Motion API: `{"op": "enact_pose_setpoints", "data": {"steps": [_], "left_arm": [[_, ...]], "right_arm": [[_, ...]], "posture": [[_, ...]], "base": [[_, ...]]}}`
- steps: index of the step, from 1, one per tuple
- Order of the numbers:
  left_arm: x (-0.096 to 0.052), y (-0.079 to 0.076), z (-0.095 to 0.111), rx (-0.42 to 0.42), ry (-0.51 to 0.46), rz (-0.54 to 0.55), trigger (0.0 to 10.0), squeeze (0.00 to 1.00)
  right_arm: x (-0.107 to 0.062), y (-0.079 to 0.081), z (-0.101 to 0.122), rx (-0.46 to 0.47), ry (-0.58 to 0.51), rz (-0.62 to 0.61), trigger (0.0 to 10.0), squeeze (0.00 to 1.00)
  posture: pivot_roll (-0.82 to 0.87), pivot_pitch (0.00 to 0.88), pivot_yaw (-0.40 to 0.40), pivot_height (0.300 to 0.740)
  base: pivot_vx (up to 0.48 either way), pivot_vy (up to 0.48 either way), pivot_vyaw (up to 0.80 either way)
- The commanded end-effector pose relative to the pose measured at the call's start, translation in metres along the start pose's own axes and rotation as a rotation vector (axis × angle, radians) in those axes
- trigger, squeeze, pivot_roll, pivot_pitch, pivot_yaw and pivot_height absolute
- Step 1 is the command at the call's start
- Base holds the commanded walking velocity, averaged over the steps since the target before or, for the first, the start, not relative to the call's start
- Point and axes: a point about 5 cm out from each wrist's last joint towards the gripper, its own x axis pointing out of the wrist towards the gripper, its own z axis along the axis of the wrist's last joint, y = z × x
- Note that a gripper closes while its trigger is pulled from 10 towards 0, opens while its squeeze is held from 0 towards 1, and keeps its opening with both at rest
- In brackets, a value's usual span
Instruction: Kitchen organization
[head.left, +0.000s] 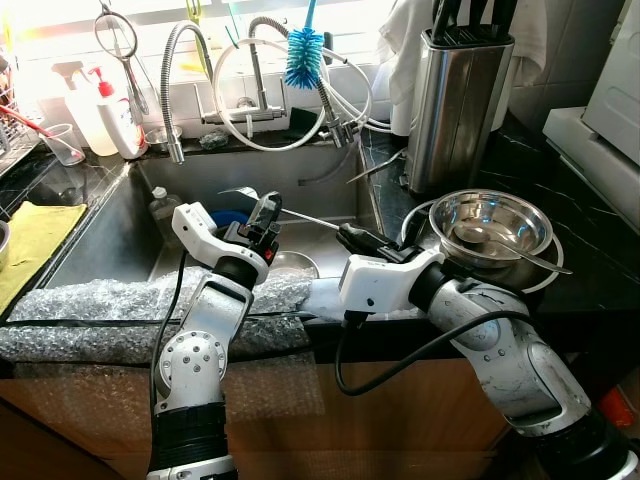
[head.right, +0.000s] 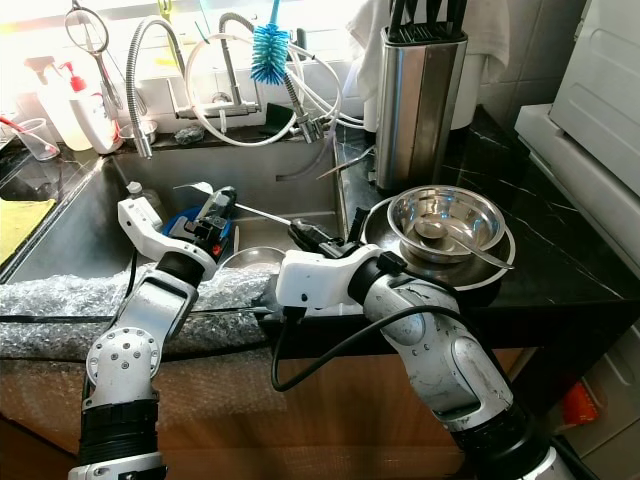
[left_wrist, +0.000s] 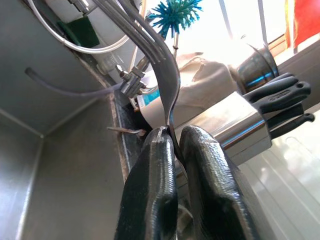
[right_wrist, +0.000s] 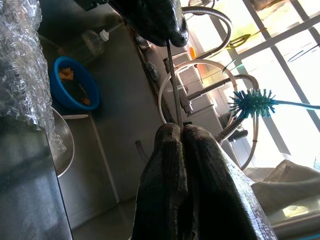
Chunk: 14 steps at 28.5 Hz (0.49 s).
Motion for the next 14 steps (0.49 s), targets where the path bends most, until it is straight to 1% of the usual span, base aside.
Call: {"op": "enact_pose_setpoints", "data": {"steps": [1,11,12,14], "left_arm": [[0.0036,-0.0008,0.0018,0.009,-0.01,0.006,0.0,0.0],[0.0035,-0.001,0.0012,-0.001,-0.012,0.005,0.0,0.0],[0.0035,-0.001,0.0012,0.0,-0.012,0.005,0.0,0.0],[0.0036,-0.0011,0.0014,-0.001,-0.013,0.006,0.0,0.0]], "right_arm": [[0.0006,0.002,0.0081,-0.006,-0.038,0.017,10.0,0.0],[0.0018,0.0039,0.0082,-0.008,-0.041,0.028,10.0,0.0],[0.0018,0.0042,0.0079,0.0,-0.04,0.031,10.0,1.0],[0.0015,0.005,0.0073,0.005,-0.036,0.037,10.0,1.0]], "posture": [[-0.15,0.0,0.102,0.74],[-0.15,0.0,0.102,0.74],[-0.15,0.0,0.102,0.74],[-0.14,0.0,0.101,0.74]], "base": [[0.0,0.0,0.0],[0.0,0.0,0.0],[0.0,0.0,0.0],[0.0,0.0,0.0]]}}
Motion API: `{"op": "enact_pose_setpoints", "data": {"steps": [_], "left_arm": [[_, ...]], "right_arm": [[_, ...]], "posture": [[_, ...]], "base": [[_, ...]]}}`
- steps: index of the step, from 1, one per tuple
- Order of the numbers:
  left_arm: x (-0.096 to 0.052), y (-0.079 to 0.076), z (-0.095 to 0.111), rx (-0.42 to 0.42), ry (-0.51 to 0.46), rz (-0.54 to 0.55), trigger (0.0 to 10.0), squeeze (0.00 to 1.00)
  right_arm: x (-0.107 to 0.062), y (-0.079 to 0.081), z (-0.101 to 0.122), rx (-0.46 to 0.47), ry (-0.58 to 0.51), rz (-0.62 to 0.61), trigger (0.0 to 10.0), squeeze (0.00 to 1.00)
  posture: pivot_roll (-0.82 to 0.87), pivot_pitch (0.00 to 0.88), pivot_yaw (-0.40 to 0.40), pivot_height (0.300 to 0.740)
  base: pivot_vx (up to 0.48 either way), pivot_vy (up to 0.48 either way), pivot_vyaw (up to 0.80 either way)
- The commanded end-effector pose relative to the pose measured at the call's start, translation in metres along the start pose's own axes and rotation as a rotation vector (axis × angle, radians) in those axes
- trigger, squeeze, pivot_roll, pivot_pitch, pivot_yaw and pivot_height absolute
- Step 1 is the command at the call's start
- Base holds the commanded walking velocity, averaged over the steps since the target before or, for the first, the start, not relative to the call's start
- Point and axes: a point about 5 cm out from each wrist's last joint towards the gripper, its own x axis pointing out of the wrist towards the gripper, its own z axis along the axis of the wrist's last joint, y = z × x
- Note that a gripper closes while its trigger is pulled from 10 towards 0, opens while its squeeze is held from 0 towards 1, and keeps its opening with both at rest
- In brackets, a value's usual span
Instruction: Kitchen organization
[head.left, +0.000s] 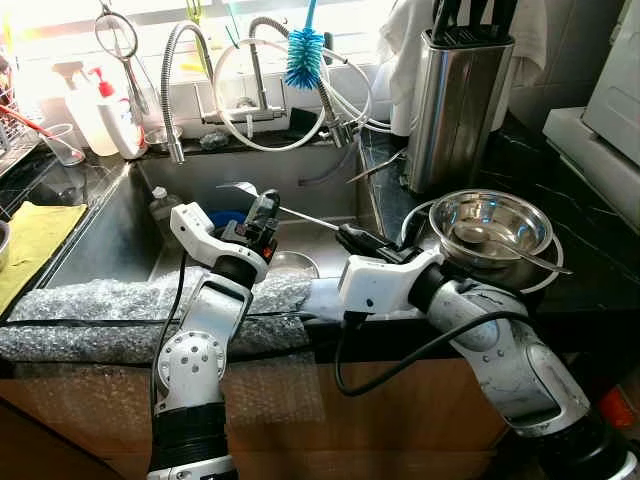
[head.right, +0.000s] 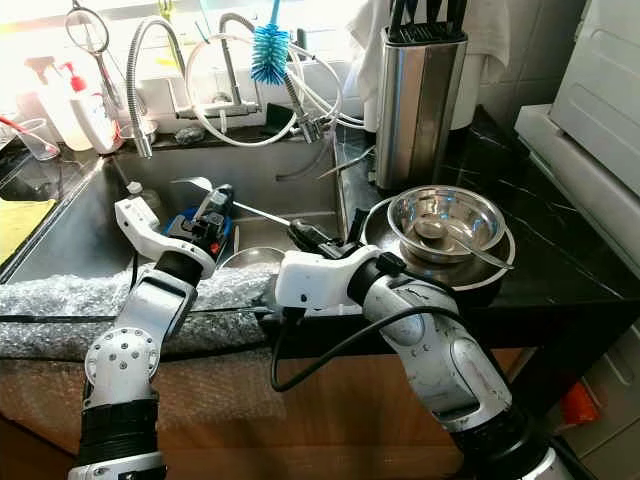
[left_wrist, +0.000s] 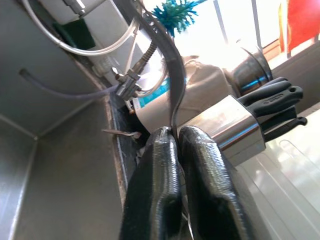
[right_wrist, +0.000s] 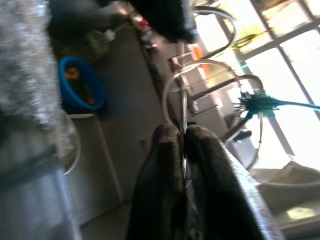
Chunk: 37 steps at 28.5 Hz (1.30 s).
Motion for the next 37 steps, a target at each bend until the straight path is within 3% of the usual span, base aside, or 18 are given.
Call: {"op": "enact_pose_setpoints", "data": {"steps": [1,19,23,25,26,27,28,29,30,31,35,37], "left_arm": [[0.002,0.002,0.001,0.011,-0.007,0.025,0.0,0.0],[0.003,0.007,0.009,-0.052,-0.069,0.074,0.0,0.0],[0.004,0.009,0.014,-0.08,-0.111,0.096,0.0,0.0],[0.006,0.013,0.023,-0.109,-0.178,0.148,0.0,0.0],[0.006,0.016,0.026,-0.116,-0.206,0.176,0.0,0.0],[0.007,0.018,0.028,-0.12,-0.223,0.194,0.0,0.0],[0.007,0.021,0.03,-0.112,-0.24,0.218,0.9,0.0],[0.007,0.022,0.032,-0.105,-0.25,0.234,0.9,0.0],[0.006,0.024,0.032,-0.087,-0.252,0.246,3.9,0.0],[0.006,0.025,0.031,-0.039,-0.242,0.252,10.0,0.0],[0.008,0.02,0.027,0.077,-0.21,0.233,10.0,0.0],[0.008,0.021,0.027,0.094,-0.207,0.236,10.0,0.0]], "right_arm": [[0.001,0.0,0.008,-0.003,-0.039,0.005,10.0,1.0],[0.001,0.003,0.008,-0.003,-0.033,0.027,10.0,1.0],[0.001,0.003,0.007,-0.001,-0.032,0.028,10.0,1.0],[0.001,0.003,0.007,0.002,-0.026,0.021,10.0,1.0],[0.001,0.002,0.006,0.019,-0.02,0.012,10.0,0.0],[0.0,0.001,0.006,0.032,-0.016,0.005,10.0,0.0],[0.0,-0.001,0.006,0.06,-0.015,-0.019,10.0,0.0],[-0.001,-0.002,0.006,0.079,-0.014,-0.036,10.0,0.0],[-0.001,-0.004,0.006,0.116,-0.016,-0.061,10.0,0.0],[-0.004,-0.008,0.007,0.192,-0.031,-0.121,10.0,0.0],[-0.01,-0.015,0.005,0.343,-0.036,-0.261,10.0,0.0],[-0.011,-0.016,0.004,0.361,-0.036,-0.281,10.0,0.0]], "posture": [[-0.14,0.0,0.101,0.74],[-0.14,0.0,0.101,0.74],[-0.14,0.0,0.1,0.74],[-0.15,0.0,0.102,0.74],[-0.15,0.0,0.103,0.74],[-0.15,0.0,0.103,0.74],[-0.15,0.0,0.104,0.74],[-0.15,0.0,0.104,0.74],[-0.15,0.0,0.104,0.74],[-0.15,0.0,0.104,0.74],[-0.15,0.0,0.106,0.74],[-0.15,0.0,0.109,0.74]], "base": [[0.0,0.0,0.0],[0.0,0.0,0.0],[0.0,0.0,0.0],[0.0,0.0,0.0],[0.0,0.0,0.0],[0.0,0.0,0.0],[0.0,0.0,0.0],[0.0,0.0,0.0],[0.0,0.0,0.0],[0.0,0.0,0.0],[0.0,0.0,0.0],[0.0,0.0,0.0]]}}
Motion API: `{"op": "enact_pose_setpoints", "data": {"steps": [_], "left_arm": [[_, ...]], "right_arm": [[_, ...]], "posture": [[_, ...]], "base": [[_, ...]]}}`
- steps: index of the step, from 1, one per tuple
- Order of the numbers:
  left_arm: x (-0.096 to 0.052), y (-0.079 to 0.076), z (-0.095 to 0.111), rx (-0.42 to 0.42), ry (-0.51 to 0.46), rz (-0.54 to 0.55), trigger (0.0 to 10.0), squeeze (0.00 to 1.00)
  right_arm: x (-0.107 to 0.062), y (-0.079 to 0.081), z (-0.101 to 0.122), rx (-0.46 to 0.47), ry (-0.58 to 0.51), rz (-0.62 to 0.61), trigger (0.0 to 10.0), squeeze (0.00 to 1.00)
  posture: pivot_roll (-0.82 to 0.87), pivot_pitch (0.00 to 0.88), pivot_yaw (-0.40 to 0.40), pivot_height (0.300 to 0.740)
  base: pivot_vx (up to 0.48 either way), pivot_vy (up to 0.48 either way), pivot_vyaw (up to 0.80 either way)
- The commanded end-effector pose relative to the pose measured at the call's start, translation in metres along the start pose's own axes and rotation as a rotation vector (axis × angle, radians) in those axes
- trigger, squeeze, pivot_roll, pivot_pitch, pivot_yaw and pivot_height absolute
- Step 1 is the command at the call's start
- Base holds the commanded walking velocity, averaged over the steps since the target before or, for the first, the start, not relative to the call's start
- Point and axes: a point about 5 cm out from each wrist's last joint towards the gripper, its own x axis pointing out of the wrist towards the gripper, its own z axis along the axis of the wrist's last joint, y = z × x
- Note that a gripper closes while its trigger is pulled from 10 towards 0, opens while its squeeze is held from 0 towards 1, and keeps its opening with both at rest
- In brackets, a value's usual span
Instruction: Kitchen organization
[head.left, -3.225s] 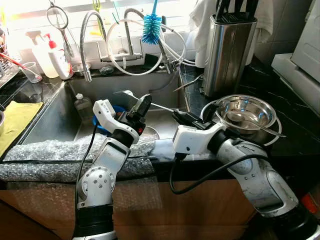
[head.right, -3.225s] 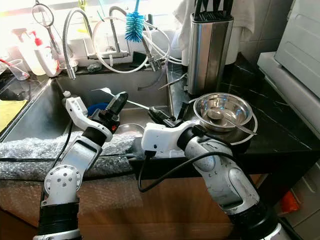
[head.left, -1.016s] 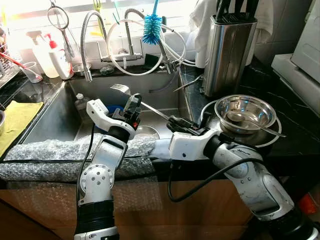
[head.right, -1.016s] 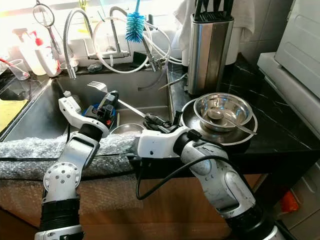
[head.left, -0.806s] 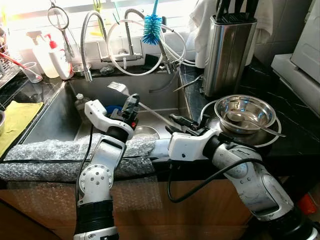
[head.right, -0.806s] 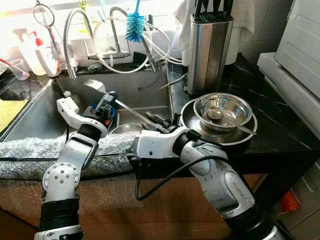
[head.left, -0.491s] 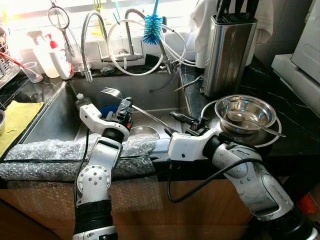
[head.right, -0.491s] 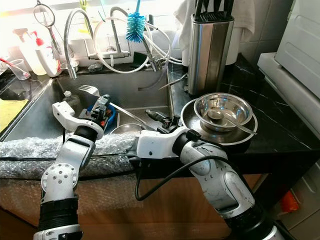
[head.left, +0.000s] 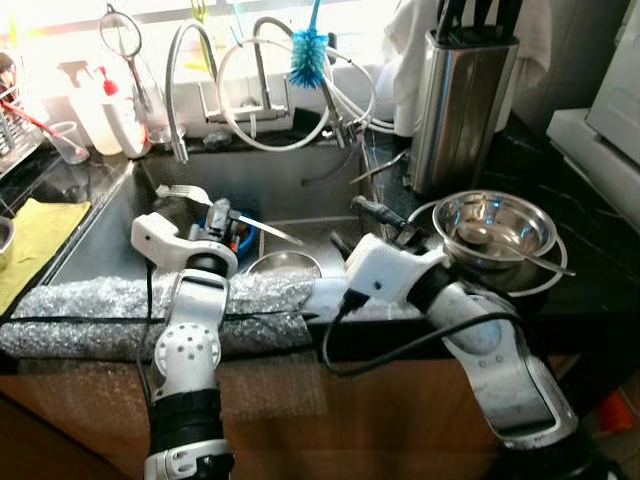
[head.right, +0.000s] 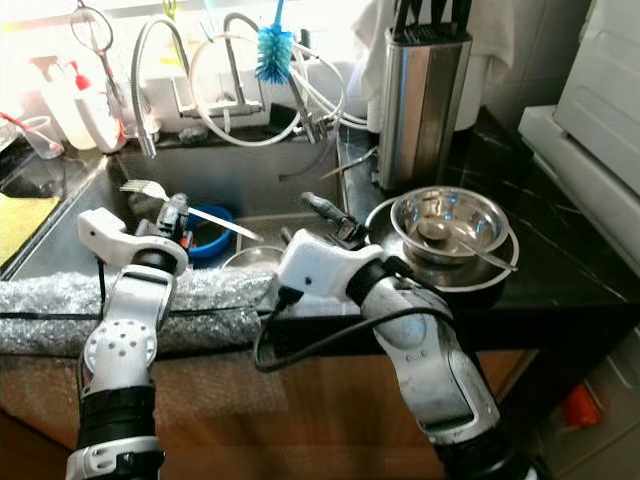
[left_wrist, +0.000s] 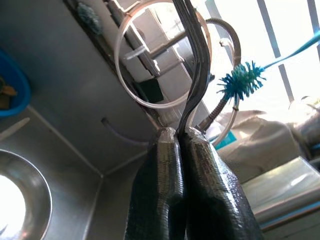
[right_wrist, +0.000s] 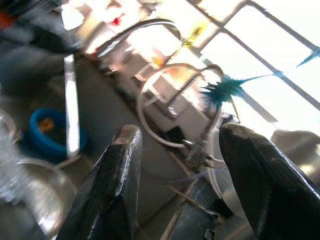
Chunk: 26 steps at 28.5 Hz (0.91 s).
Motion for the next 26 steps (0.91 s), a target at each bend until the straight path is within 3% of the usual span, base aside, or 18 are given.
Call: {"op": "enact_pose_setpoints", "data": {"steps": [1,5,6,8,15,21,26], "left_arm": [[0.004,-0.006,0.003,0.063,-0.015,-0.017,10.0,0.0],[0.004,-0.007,0.0,0.178,-0.003,-0.042,10.0,0.0],[0.004,-0.007,0.0,0.229,-0.006,-0.053,10.0,0.0],[0.004,-0.008,0.0,0.241,-0.006,-0.055,10.0,0.0],[0.005,-0.007,0.005,0.405,-0.045,-0.071,10.0,0.0],[0.009,-0.011,0.01,0.471,-0.086,-0.084,10.0,0.0],[0.023,-0.019,0.008,0.608,-0.08,-0.159,10.0,0.0]], "right_arm": [[-0.005,-0.008,0.002,0.071,-0.007,-0.071,10.0,0.0],[-0.012,-0.001,0.003,0.278,-0.036,-0.126,10.0,0.0],[-0.019,0.008,0.0,0.352,-0.017,-0.136,10.0,0.0],[-0.021,0.011,-0.002,0.369,-0.009,-0.133,10.0,0.0],[-0.039,0.027,-0.016,0.501,0.064,-0.156,10.0,0.0],[-0.047,0.032,-0.017,0.56,0.071,-0.165,10.0,0.0],[-0.058,0.043,-0.018,0.621,0.082,-0.152,10.0,0.0]], "posture": [[-0.16,0.0,0.11,0.74],[-0.16,0.0,0.112,0.74],[-0.15,0.0,0.112,0.74],[-0.15,0.0,0.112,0.74],[-0.17,0.0,0.116,0.74],[-0.17,0.0,0.117,0.74],[-0.17,0.0,0.117,0.74]], "base": [[0.0,0.0,0.0],[0.0,0.0,0.0],[0.0,0.0,0.0],[0.0,0.0,0.0],[0.0,0.0,0.0],[0.0,0.0,0.0],[0.0,0.0,0.0]]}}
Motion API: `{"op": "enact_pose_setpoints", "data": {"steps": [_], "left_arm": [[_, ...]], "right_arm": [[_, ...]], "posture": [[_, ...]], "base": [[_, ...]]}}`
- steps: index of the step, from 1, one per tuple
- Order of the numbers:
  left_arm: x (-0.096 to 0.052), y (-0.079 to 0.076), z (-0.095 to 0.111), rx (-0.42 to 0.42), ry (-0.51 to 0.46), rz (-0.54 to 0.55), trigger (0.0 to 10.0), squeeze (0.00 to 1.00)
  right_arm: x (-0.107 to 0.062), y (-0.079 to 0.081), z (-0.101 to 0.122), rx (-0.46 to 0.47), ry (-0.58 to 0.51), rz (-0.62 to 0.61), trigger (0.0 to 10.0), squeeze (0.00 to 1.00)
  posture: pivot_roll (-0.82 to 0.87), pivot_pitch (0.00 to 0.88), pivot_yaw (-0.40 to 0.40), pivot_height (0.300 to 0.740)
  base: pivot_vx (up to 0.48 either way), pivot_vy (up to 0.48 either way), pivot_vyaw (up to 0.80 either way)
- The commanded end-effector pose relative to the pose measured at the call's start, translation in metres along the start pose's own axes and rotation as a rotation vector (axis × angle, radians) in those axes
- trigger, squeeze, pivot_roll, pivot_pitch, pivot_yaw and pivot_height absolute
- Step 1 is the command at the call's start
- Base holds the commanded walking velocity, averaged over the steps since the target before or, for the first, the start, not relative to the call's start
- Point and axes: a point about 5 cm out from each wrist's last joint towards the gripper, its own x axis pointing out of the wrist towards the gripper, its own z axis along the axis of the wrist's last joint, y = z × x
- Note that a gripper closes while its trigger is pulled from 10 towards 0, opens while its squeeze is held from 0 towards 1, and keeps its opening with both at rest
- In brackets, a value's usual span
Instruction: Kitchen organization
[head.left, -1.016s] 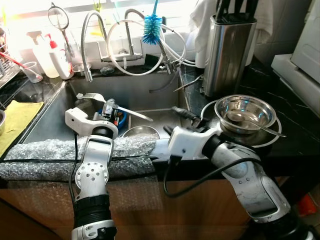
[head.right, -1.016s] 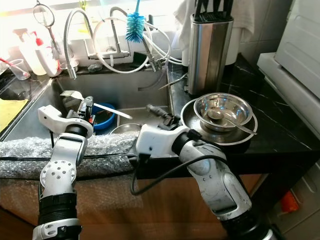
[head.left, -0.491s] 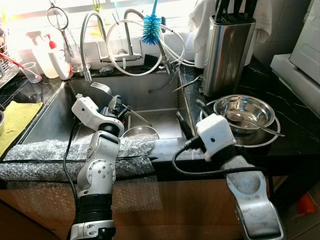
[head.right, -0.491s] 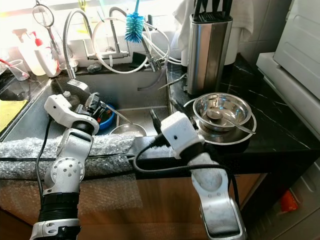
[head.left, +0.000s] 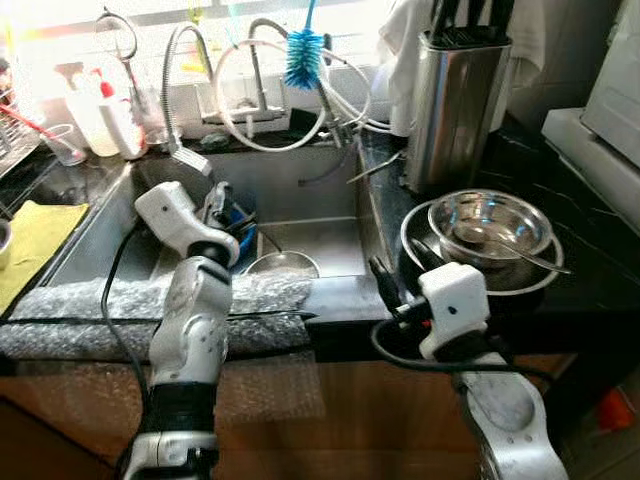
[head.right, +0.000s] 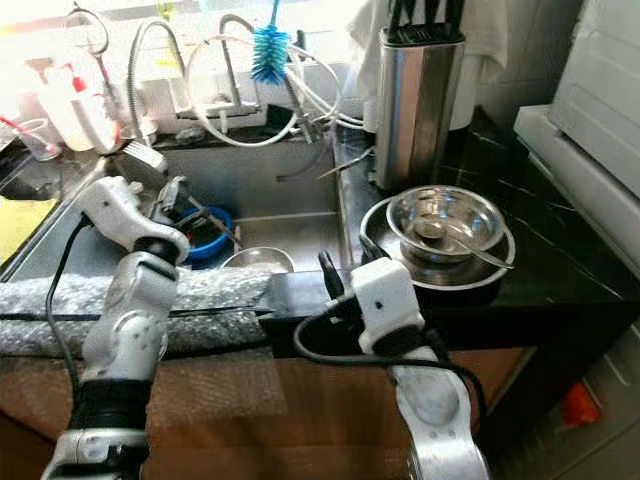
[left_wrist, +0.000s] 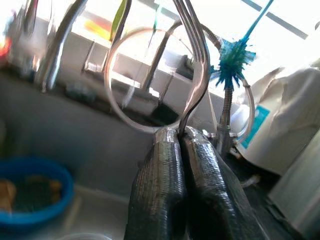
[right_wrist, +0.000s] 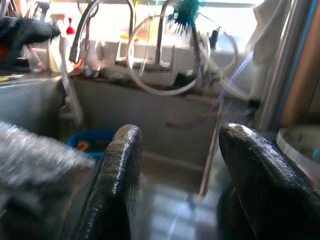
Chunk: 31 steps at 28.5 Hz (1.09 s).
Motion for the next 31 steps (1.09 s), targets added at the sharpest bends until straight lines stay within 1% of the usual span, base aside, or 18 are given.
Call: {"op": "enact_pose_setpoints", "data": {"steps": [1,2,3,5,6,10,11,12,13,15,26,27,28,29,30,31], "left_arm": [[0.005,-0.005,0.0,0.049,-0.006,-0.043,10.0,0.0],[0.005,-0.005,0.0,0.049,-0.006,-0.043,10.0,0.0],[0.01,-0.007,-0.003,0.077,0.005,-0.073,10.0,0.0],[0.012,-0.008,-0.003,0.083,0.009,-0.082,10.0,0.0],[0.02,-0.01,-0.011,0.138,0.05,-0.101,10.0,0.0],[0.025,-0.01,-0.016,0.164,0.074,-0.105,10.0,0.0],[0.029,-0.012,-0.02,0.2,0.09,-0.122,10.0,0.0],[0.029,-0.012,-0.02,0.2,0.09,-0.122,10.0,0.0],[0.033,-0.015,-0.024,0.228,0.109,-0.147,10.0,0.0],[0.037,-0.018,-0.028,0.254,0.132,-0.181,10.0,0.0],[0.042,-0.017,-0.031,0.262,0.125,-0.198,10.0,0.0],[0.051,-0.017,-0.047,0.381,0.278,-0.169,10.0,0.0],[0.052,-0.016,-0.051,0.415,0.323,-0.16,10.0,0.0],[0.053,-0.015,-0.053,0.432,0.346,-0.155,10.0,0.0],[0.051,-0.016,-0.057,0.481,0.376,-0.171,10.0,0.0],[0.05,-0.016,-0.06,0.495,0.392,-0.18,10.0,0.0]], "right_arm": [[-0.001,0.001,0.01,0.021,-0.05,-0.001,10.0,0.0],[-0.001,0.001,0.01,0.021,-0.05,-0.001,10.0,0.0],[-0.003,0.002,0.011,0.038,-0.062,-0.001,10.0,0.0],[-0.004,0.003,0.011,0.039,-0.062,0.0,10.0,0.0],[-0.005,0.002,0.005,0.036,-0.038,-0.014,10.0,0.0],[-0.005,0.001,0.002,0.043,-0.031,-0.024,10.0,0.0],[-0.006,0.002,0.002,0.049,-0.033,-0.022,10.0,0.0],[-0.006,0.002,0.002,0.049,-0.033,-0.022,10.0,0.0],[-0.006,0.003,0.002,0.055,-0.035,-0.018,10.0,0.0],[-0.006,0.004,0.002,0.059,-0.037,-0.014,10.0,0.0],[-0.006,0.004,0.002,0.059,-0.04,-0.015,10.0,0.0],[-0.006,0.005,0.007,0.055,-0.064,-0.02,10.0,0.0],[-0.006,0.005,0.008,0.054,-0.071,-0.022,10.0,0.0],[-0.006,0.005,0.009,0.054,-0.074,-0.022,10.0,0.0],[-0.005,0.005,0.009,0.051,-0.075,-0.021,10.0,0.0],[-0.005,0.006,0.009,0.05,-0.076,-0.02,10.0,0.0]], "posture": [[-0.17,0.0,0.117,0.74],[-0.17,0.0,0.117,0.74],[-0.18,0.0,0.12,0.74],[-0.18,0.0,0.12,0.74],[-0.19,0.0,0.127,0.74],[-0.19,0.0,0.127,0.74],[-0.2,0.0,0.131,0.74],[-0.2,0.0,0.131,0.74],[-0.2,0.0,0.132,0.74],[-0.2,0.0,0.132,0.74],[-0.2,0.0,0.133,0.74],[-0.24,0.0,0.149,0.74],[-0.24,0.0,0.149,0.74],[-0.24,0.0,0.149,0.74],[-0.24,0.0,0.15,0.74],[-0.24,0.0,0.15,0.74]], "base": [[0.0,0.0,0.0],[0.0,0.0,0.0],[0.0,0.0,0.0],[0.0,0.0,0.0],[0.0,0.0,0.0],[0.0,0.0,0.0],[0.0,0.0,0.0],[0.0,0.0,0.0],[0.0,0.0,0.0],[0.0,0.0,0.0],[0.0,0.0,0.0],[0.0,0.0,0.0],[0.0,0.0,0.0],[0.0,0.0,0.0],[0.0,0.0,0.0],[0.0,0.0,0.0]]}}
